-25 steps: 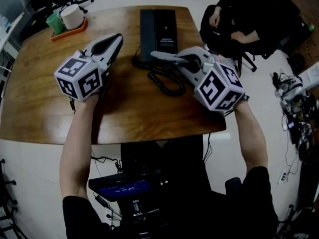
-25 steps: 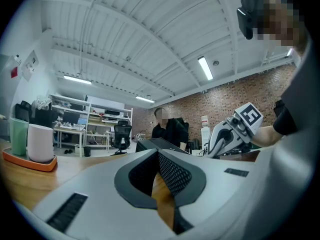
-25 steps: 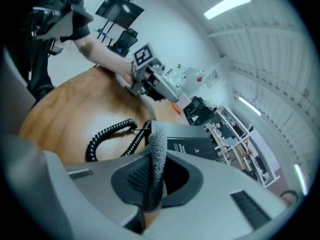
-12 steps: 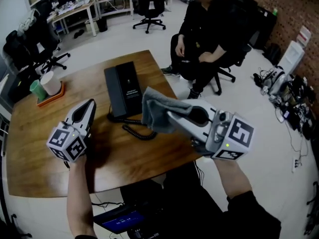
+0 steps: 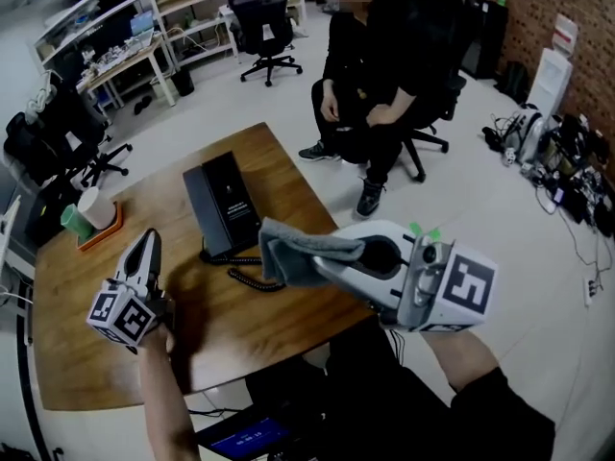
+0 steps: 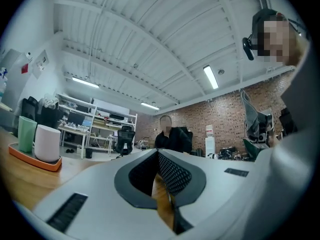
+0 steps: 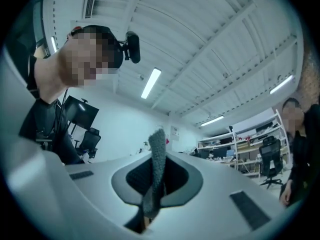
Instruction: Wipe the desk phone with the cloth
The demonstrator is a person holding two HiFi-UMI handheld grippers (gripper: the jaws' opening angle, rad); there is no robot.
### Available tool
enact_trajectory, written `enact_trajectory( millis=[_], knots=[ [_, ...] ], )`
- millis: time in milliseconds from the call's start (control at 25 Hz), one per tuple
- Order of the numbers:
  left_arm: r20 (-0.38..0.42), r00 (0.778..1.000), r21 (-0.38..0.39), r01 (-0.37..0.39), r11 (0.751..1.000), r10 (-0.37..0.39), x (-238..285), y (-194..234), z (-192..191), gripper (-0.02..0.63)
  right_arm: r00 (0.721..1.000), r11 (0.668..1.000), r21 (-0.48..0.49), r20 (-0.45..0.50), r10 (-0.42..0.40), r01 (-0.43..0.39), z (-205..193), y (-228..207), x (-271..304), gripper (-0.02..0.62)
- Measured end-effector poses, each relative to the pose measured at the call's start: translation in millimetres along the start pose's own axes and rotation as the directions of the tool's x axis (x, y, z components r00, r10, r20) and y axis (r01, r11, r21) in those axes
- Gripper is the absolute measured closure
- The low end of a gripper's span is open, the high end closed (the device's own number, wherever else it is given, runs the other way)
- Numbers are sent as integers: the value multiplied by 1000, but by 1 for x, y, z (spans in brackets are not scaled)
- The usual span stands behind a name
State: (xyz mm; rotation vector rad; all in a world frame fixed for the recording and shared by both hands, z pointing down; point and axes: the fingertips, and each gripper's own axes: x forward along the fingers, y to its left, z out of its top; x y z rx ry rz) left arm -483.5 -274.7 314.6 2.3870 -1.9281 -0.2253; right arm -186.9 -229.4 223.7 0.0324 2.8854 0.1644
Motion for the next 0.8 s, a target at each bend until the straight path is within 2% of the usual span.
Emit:
enact_trajectory(
  millis=[80, 160, 320, 640, 800],
  knots=[
    [46, 999, -14, 13, 1000, -12, -4, -12, 18, 614, 1000, 1000, -20, 20, -15, 16, 8, -2, -4, 572],
    [80, 996, 5, 37, 999, -37, -8, -32, 34, 614, 999, 999, -33, 31, -26, 27, 14, -2, -8, 572],
    [108, 989, 36, 93, 995, -97, -15, -76, 51, 614, 999, 998, -59, 14, -29, 30, 14, -2, -9, 572],
    [136, 974, 74, 171, 982, -180, -25, -140, 59, 614, 1000, 995, -96, -12, -25, 23, 11, 4, -8, 572],
    [140, 973, 109, 167, 980, -181, -31, -150, 63, 614, 1000, 991, -129, -4, 21, -21, 9, 8, 2, 572]
  ],
)
